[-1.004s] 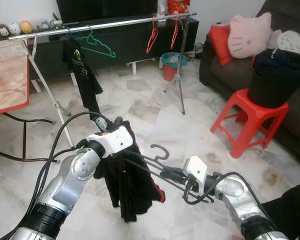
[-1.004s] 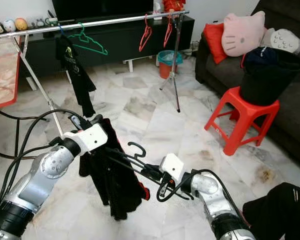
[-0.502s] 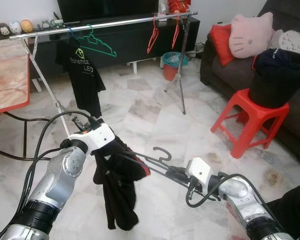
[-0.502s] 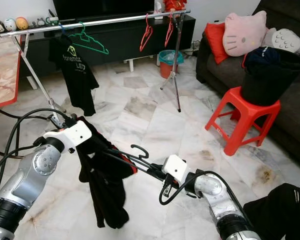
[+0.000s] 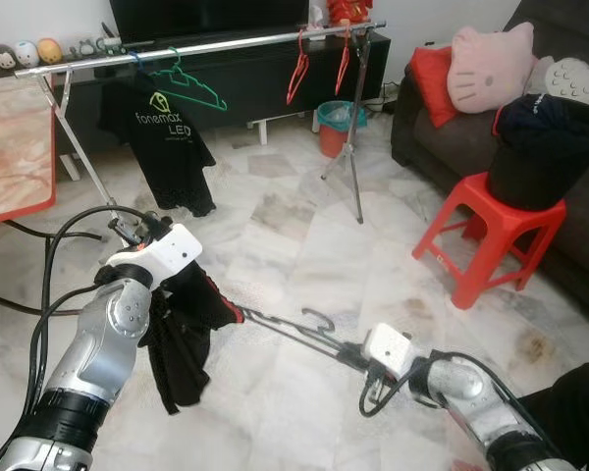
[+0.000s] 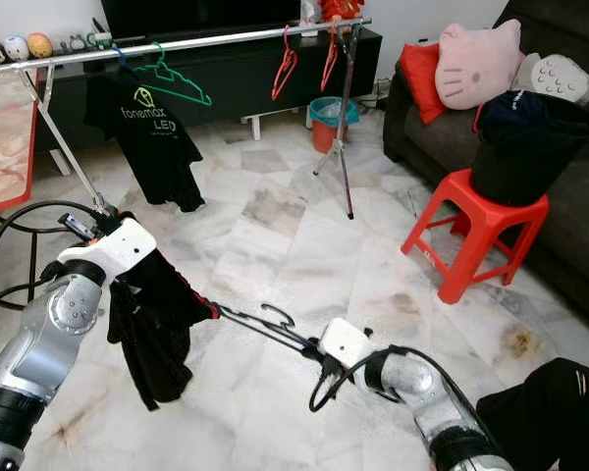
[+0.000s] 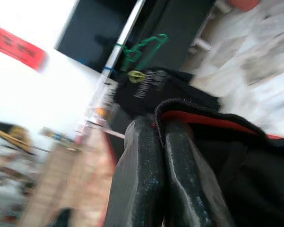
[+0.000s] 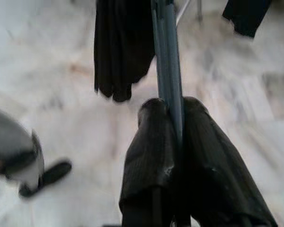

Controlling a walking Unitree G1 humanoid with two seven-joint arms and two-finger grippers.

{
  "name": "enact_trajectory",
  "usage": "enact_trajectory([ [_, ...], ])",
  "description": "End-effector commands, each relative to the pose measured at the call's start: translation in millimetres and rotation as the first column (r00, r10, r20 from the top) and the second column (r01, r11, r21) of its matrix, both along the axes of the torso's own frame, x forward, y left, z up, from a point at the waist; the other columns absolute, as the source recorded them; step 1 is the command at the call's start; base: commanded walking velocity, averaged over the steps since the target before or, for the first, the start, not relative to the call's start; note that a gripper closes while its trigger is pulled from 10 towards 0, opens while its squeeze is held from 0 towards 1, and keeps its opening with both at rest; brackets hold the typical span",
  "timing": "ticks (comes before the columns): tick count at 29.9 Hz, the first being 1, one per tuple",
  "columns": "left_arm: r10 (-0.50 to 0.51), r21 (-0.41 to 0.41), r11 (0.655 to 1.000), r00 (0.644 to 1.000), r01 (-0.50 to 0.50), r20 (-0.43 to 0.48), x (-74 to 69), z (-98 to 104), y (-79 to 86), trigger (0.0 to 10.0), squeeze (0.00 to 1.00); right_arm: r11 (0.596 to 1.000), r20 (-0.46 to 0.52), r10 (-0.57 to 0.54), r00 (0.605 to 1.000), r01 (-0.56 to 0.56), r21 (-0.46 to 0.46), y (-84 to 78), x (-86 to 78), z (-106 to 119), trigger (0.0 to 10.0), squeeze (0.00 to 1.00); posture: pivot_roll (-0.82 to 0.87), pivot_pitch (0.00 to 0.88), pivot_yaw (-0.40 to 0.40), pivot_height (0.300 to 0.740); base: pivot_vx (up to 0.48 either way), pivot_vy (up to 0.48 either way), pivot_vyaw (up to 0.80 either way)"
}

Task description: Hang hanger

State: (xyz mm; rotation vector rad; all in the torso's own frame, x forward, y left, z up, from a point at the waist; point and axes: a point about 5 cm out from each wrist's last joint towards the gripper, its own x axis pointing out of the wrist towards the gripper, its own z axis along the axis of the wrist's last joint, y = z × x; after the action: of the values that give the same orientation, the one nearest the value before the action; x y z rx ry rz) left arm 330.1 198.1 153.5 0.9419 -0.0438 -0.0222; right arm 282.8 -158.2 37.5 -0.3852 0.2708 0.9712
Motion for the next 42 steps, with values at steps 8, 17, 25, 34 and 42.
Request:
enact_trajectory([
  [8,-0.068,-0.515,0.857,0.986,-0.022,-0.155,-11.2,-44,-15.0,10.0,0.00,0.907,0.106,-0.242,0.964,0.186,0.379,1.9,17.8,41,10.0,0.00,-0.05,0.010,0.002,0.740,0.000,0.000,0.00],
  [17,-0.003,-0.808,0.579,0.990,-0.114,-0.142,-17.7,-58,-10.1,10.0,0.00,0.646,0.032,-0.697,0.716,0.609,0.461,-14.7,23.9,26,10.0,0.00,-0.06,0.000,-0.001,0.740,0.000,0.000,0.00],
  [25,0.009,-0.865,0.490,0.993,-0.109,-0.120,-18.9,-63,-14.5,10.0,0.00,0.368,-0.224,-0.855,0.467,0.852,0.373,-25.5,5.6,-19,10.0,0.00,-0.05,0.000,-0.004,0.740,0.000,0.000,0.00],
  [34,-0.021,-0.880,0.467,0.994,-0.086,-0.108,-20.8,-64,-24.0,10.0,0.00,0.335,-0.238,-0.879,0.413,0.890,0.309,-16.4,0.3,-31,10.0,0.00,-0.06,0.000,0.004,0.740,0.000,0.000,0.00],
  [42,-0.026,-0.870,0.487,0.995,-0.074,-0.099,-20.8,-63,-24.1,10.0,0.00,0.337,-0.240,-0.873,0.424,0.882,0.330,-9.6,0.3,-31,10.0,0.00,-0.05,0.000,0.003,0.740,0.000,0.274,0.00],
])
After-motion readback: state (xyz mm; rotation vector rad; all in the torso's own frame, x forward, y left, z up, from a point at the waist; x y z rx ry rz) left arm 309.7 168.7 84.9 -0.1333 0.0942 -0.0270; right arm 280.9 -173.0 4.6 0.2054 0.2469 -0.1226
